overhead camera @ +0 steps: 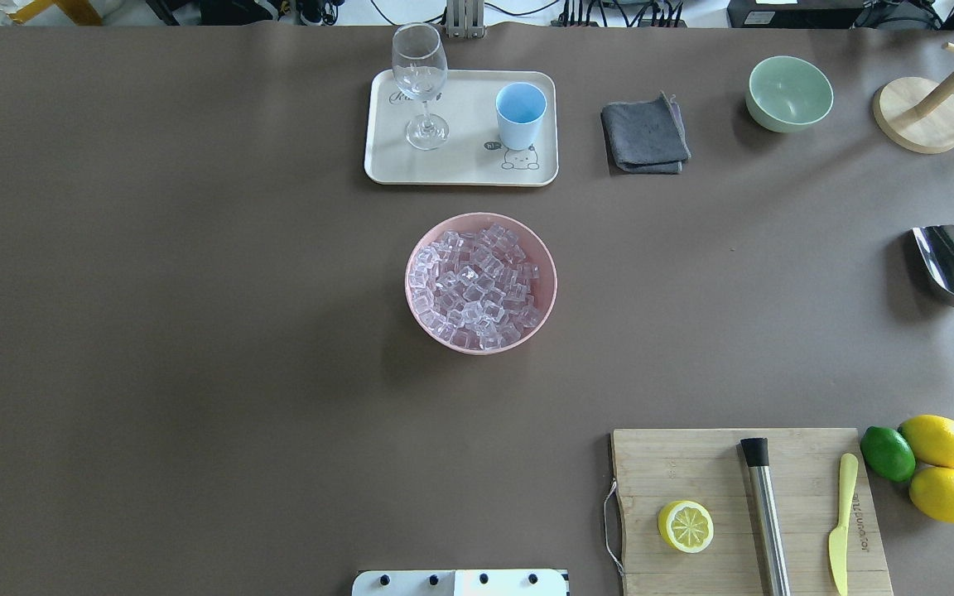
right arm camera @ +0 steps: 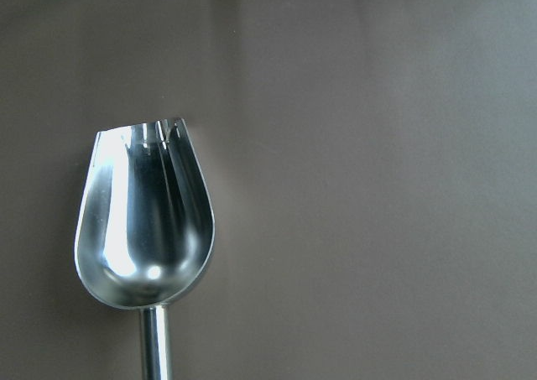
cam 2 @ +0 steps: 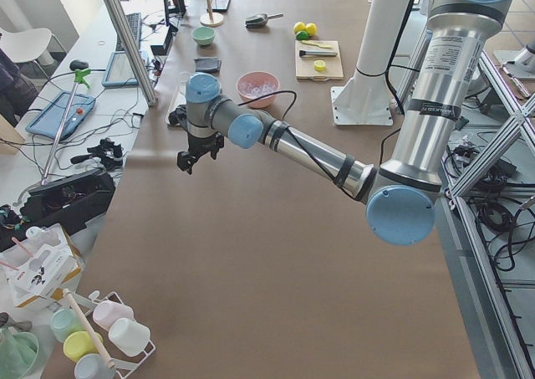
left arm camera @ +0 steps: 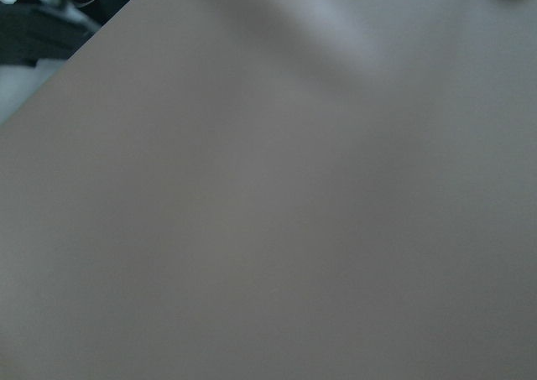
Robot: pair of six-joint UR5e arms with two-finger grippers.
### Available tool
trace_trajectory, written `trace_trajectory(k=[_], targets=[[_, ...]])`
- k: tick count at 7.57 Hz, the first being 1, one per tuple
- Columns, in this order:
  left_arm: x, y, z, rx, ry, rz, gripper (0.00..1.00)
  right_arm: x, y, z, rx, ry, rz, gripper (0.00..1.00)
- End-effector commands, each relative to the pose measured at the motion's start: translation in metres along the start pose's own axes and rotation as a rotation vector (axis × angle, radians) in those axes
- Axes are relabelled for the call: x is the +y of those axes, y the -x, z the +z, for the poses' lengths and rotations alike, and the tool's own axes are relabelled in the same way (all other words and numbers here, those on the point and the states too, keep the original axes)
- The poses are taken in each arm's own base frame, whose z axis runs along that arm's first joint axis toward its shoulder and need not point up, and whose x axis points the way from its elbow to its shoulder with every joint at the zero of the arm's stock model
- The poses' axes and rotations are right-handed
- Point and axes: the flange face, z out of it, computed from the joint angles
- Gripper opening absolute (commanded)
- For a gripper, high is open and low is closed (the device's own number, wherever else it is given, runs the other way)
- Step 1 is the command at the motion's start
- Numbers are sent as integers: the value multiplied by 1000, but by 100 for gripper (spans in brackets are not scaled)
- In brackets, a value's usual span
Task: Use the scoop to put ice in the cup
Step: 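Move the left gripper to the rim of the pink ice bowl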
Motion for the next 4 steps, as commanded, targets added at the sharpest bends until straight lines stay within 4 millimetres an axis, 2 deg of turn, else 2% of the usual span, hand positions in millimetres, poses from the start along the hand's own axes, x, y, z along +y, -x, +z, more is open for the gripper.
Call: trace_trajectory(k=[1, 2, 3, 4], targets=[[-31, -71, 30, 72, 1, 354, 99, 5, 67, 17, -5, -4, 62, 99], [-38, -101, 57, 123, 24, 448, 99, 9, 80, 30, 18, 9, 68, 99], [-40, -131, 77, 164, 31, 499, 99, 11, 90, 35, 11, 13, 75, 99], [-42, -139, 87, 172, -35, 561, 99, 15, 96, 43, 26, 15, 79, 99]])
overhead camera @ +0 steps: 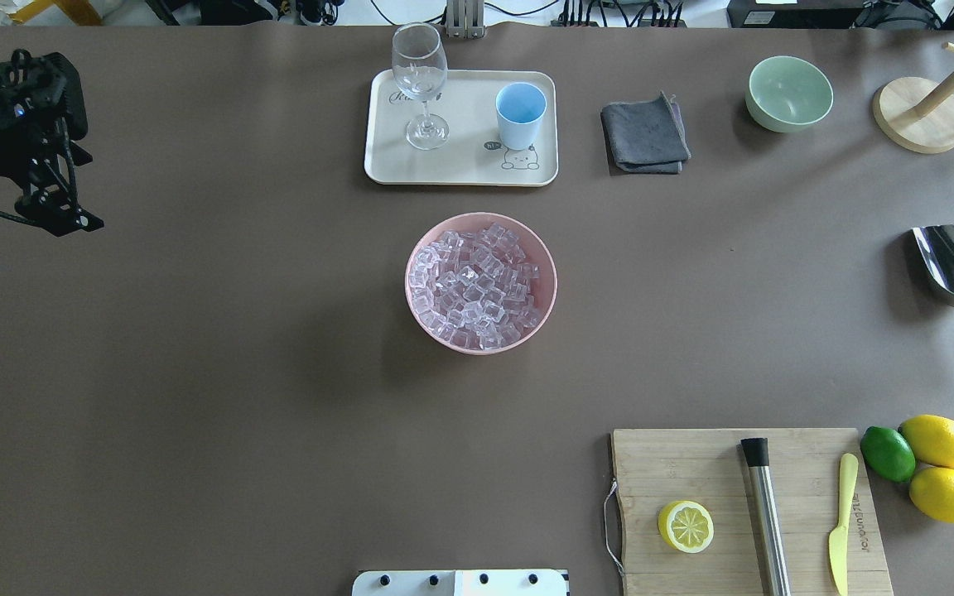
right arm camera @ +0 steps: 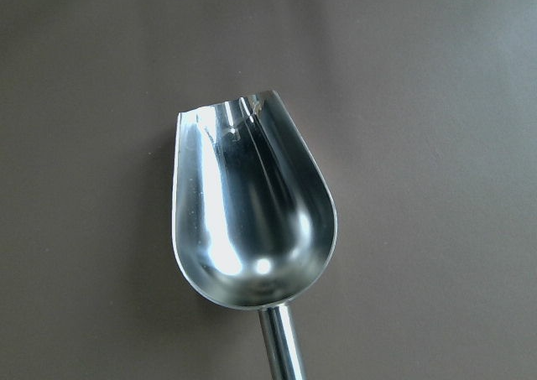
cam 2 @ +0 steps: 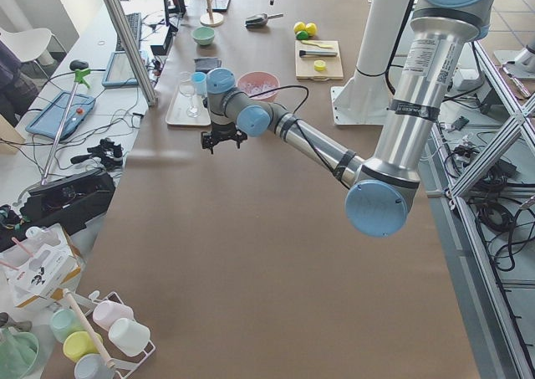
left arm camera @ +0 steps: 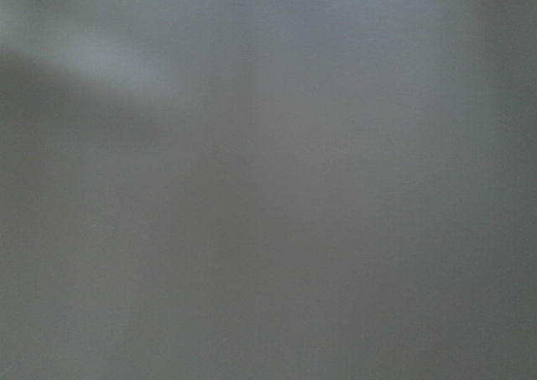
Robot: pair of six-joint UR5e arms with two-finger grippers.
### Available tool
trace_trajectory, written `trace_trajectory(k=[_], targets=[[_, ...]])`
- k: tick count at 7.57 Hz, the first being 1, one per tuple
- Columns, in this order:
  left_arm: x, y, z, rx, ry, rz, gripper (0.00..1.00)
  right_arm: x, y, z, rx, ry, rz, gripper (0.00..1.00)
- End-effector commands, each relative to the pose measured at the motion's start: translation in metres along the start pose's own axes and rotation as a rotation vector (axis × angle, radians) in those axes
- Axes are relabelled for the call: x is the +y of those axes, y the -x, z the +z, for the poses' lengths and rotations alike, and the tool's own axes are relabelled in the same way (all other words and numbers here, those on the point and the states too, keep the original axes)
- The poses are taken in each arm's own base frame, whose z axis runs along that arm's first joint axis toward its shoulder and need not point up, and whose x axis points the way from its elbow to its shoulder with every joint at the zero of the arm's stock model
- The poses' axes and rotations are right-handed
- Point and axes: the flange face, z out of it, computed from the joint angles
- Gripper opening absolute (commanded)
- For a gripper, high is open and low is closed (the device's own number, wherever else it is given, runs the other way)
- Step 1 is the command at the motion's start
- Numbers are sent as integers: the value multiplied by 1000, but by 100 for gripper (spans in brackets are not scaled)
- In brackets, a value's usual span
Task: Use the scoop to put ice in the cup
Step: 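Move the left gripper to the rim of the pink ice bowl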
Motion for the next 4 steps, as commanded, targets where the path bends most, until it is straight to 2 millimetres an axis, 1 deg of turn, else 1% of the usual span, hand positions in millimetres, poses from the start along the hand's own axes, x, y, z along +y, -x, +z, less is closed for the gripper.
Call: trace_trajectory(k=[1, 2, 3, 4], targets=[[-32, -45, 55, 47, -115, 214, 99, 12, 22, 20, 14, 13, 5, 99], [-50, -80, 84, 94, -134, 276, 99, 19, 19, 26, 21, 31, 2, 98], [-60, -97, 97, 119, -148, 308, 99, 25, 14, 38, 35, 58, -4, 94], [-66, -110, 114, 128, -153, 325, 99, 25, 20, 44, 40, 58, -17, 92]])
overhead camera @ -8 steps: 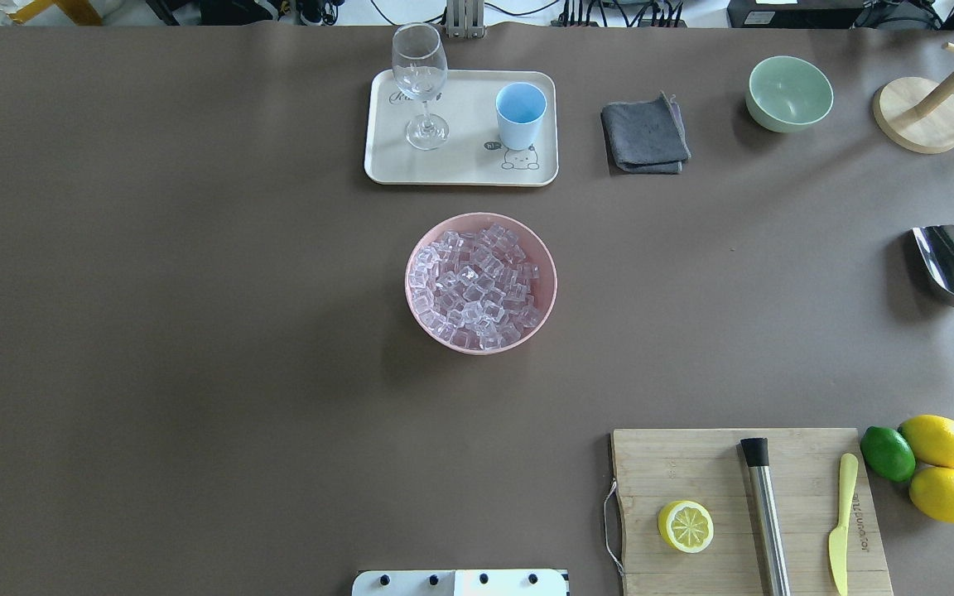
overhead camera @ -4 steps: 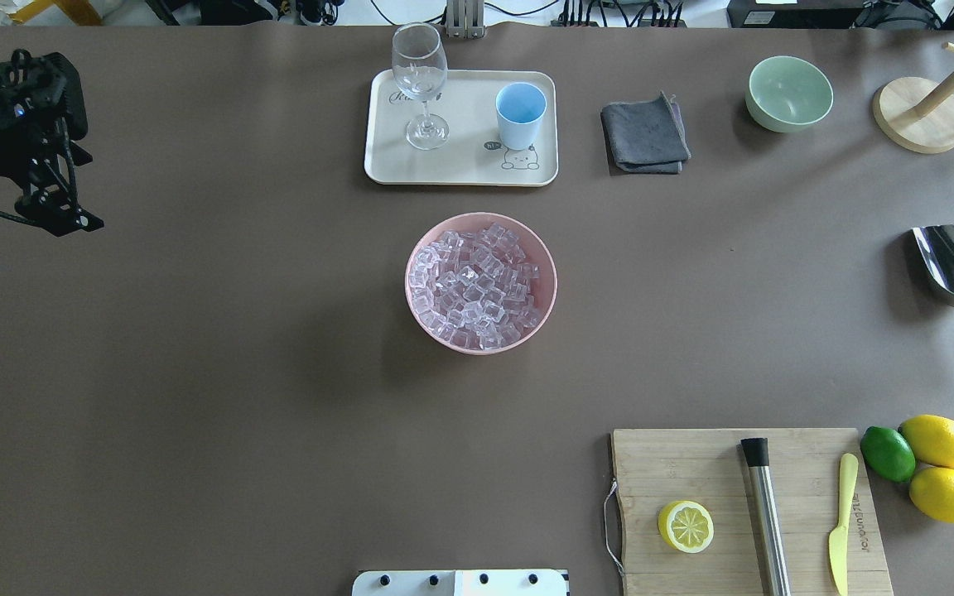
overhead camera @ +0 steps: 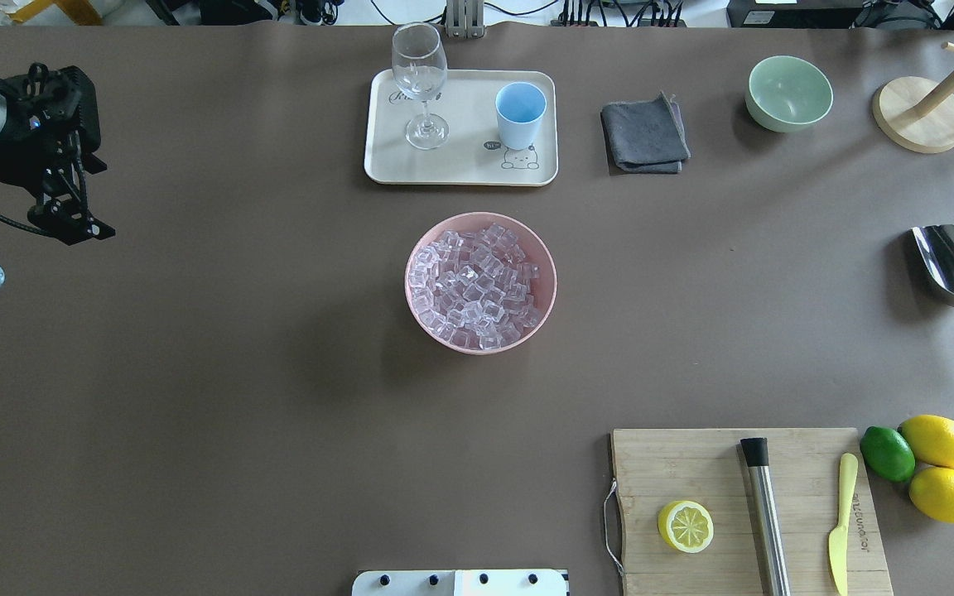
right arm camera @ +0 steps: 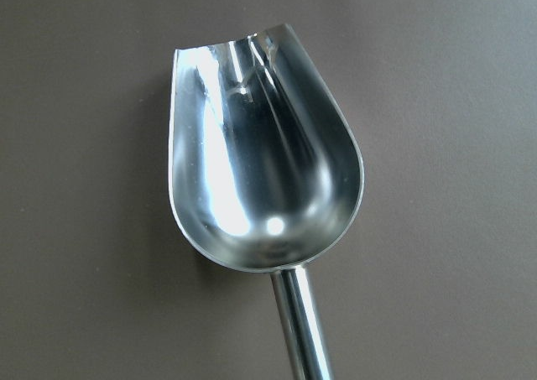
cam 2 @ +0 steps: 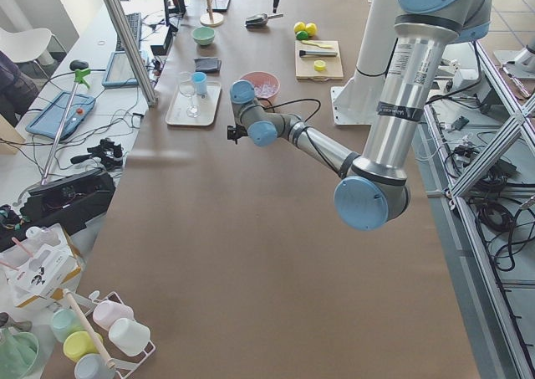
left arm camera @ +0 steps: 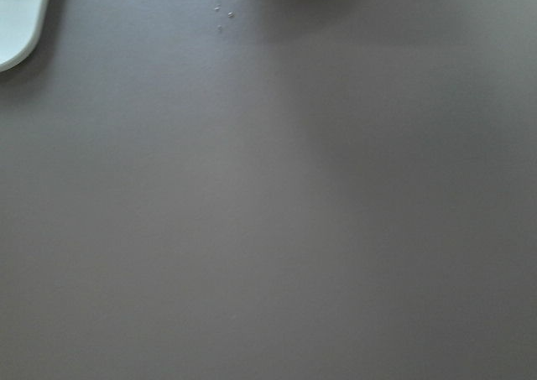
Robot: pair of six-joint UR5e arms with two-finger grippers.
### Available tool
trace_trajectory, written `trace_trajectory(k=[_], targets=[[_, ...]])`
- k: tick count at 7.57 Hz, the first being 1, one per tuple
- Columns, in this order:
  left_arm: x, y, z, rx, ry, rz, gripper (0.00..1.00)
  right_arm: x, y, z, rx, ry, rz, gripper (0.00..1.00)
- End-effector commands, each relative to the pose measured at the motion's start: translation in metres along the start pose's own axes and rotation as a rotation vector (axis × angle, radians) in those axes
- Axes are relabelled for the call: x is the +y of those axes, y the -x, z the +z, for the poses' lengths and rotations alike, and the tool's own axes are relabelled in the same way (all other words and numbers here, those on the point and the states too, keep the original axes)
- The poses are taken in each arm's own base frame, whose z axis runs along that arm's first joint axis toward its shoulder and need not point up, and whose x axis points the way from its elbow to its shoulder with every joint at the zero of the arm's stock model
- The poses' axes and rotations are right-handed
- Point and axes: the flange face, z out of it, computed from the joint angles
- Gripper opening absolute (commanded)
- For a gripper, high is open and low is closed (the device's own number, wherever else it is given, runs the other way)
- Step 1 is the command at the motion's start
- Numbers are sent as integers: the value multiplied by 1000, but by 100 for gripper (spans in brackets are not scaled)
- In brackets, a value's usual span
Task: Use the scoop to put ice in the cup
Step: 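Move the left gripper to the rim of the pink ice bowl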
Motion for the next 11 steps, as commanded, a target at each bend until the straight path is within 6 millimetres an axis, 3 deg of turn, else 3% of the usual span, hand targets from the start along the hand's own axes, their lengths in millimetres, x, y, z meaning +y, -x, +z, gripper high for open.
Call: trace_trajectory(k=[1, 2, 3, 4, 5, 6, 9, 10, 11], targets=[[-31, -16, 50, 13, -82, 104, 99, 5, 7, 18, 27, 16, -26, 91], [-40, -13, 67, 12, -124, 119, 99, 4, 8, 29, 34, 30, -34, 92], [-51, -27, 76, 33, -158, 60, 99, 6, 4, 37, 52, 36, -45, 92], [-71, -46, 89, 66, -189, 12, 99, 8, 7, 39, 53, 41, -54, 86], [-87, -51, 92, 41, -200, 17, 99, 9, 7, 42, 59, 44, -63, 78], [-114, -55, 86, 17, -211, 32, 99, 10, 8, 44, 59, 50, -66, 67], [-131, -63, 101, -28, -216, 49, 99, 14, 6, 50, 45, 55, -79, 52], [-138, -62, 108, -41, -220, 55, 98, 16, 0, 54, 46, 55, -79, 37], [-146, -57, 112, -41, -219, 54, 98, 16, 1, 53, 42, 54, -82, 6]])
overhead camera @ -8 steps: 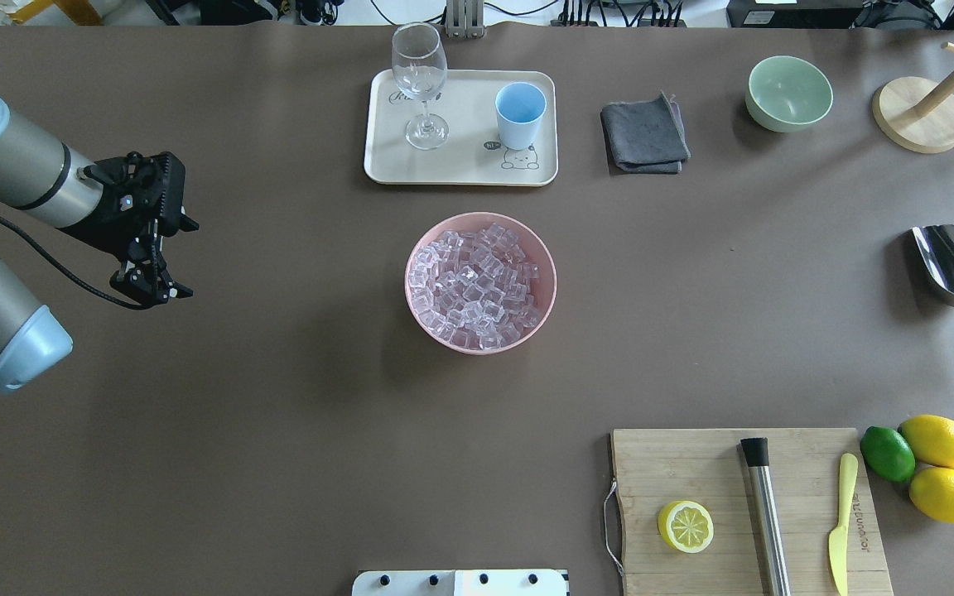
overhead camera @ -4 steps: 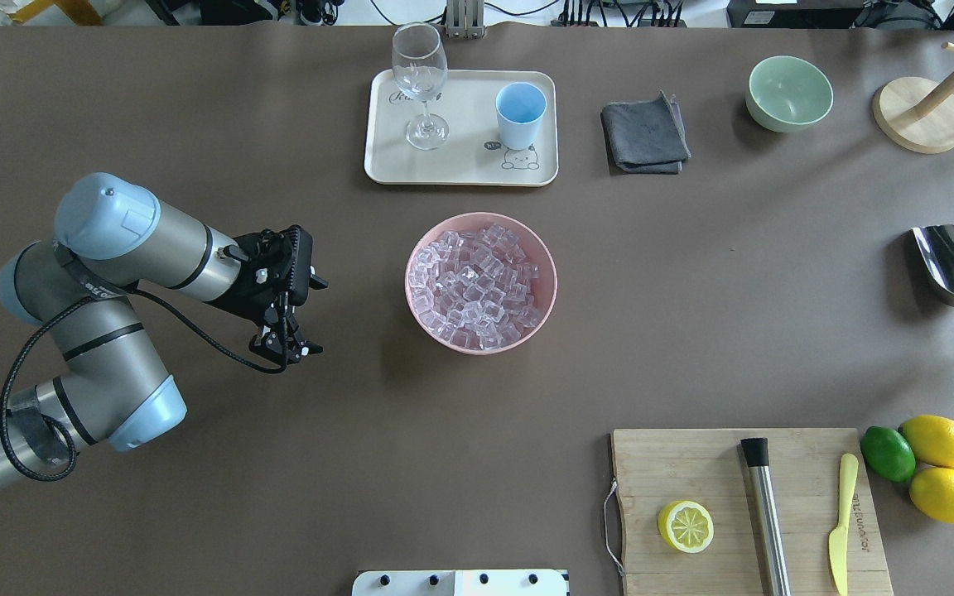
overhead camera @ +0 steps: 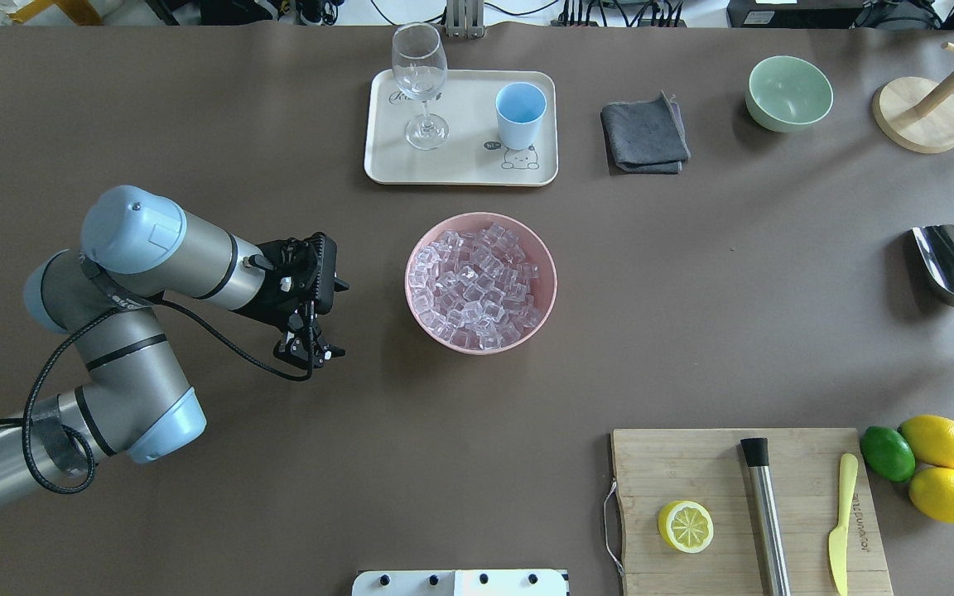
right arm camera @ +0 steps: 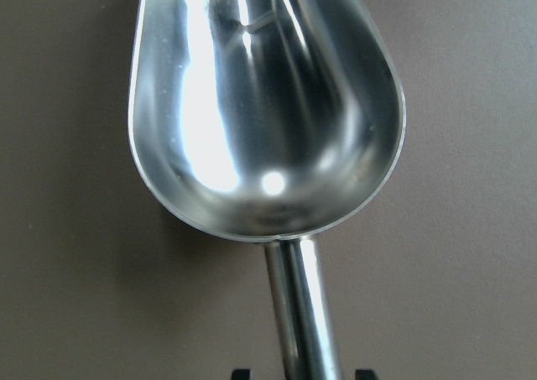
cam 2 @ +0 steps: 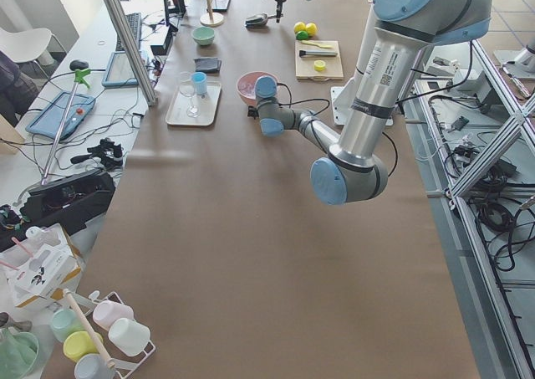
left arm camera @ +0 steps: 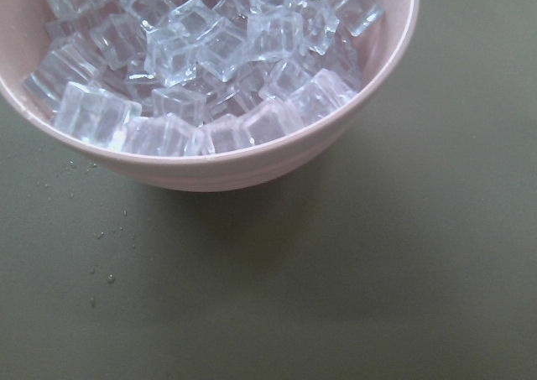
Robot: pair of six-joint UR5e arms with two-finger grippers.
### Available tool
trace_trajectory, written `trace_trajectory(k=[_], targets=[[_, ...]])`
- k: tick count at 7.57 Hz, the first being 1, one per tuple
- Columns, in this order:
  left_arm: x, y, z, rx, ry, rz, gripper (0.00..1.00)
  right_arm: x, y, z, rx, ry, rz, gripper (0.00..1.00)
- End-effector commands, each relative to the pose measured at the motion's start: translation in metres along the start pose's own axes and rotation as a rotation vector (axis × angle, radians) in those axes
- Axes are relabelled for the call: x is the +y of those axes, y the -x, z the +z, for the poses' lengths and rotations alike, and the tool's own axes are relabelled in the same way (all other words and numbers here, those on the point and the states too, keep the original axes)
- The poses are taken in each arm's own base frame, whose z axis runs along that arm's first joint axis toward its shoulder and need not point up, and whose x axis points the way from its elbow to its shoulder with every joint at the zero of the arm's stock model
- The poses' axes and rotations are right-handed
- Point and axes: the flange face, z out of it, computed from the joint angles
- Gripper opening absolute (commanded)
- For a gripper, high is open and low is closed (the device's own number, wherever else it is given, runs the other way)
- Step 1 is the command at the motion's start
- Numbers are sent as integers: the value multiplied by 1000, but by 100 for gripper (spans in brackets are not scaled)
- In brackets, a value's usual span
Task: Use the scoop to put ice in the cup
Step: 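Move the left gripper to the rim of the pink ice bowl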
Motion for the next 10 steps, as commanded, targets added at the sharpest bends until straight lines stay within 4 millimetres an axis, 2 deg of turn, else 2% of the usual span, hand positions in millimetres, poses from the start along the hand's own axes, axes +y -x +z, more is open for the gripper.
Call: trace_trajectory(k=[1, 3, 5, 6, 7, 8, 10], targets=[[-14, 9, 16, -12, 1, 3, 98, 1, 0, 0, -10, -3, -10, 0], [-21, 15, 19, -11, 2, 1, 98, -2, 7, -5, -19, -14, -30, 0], [-30, 24, 29, -12, 8, -29, 98, -14, 35, -38, -33, -46, -126, 0], [-32, 29, 31, -13, 13, -57, 98, -39, 74, -63, -29, -46, -135, 0], [-37, 35, 33, -18, 13, -63, 98, -64, 125, -94, -30, -40, -157, 0], [-42, 41, 32, -20, 22, -82, 98, -72, 147, -108, -49, -33, -226, 0], [-57, 44, 35, -20, 21, -125, 98, -88, 173, -120, -75, -64, -333, 0]])
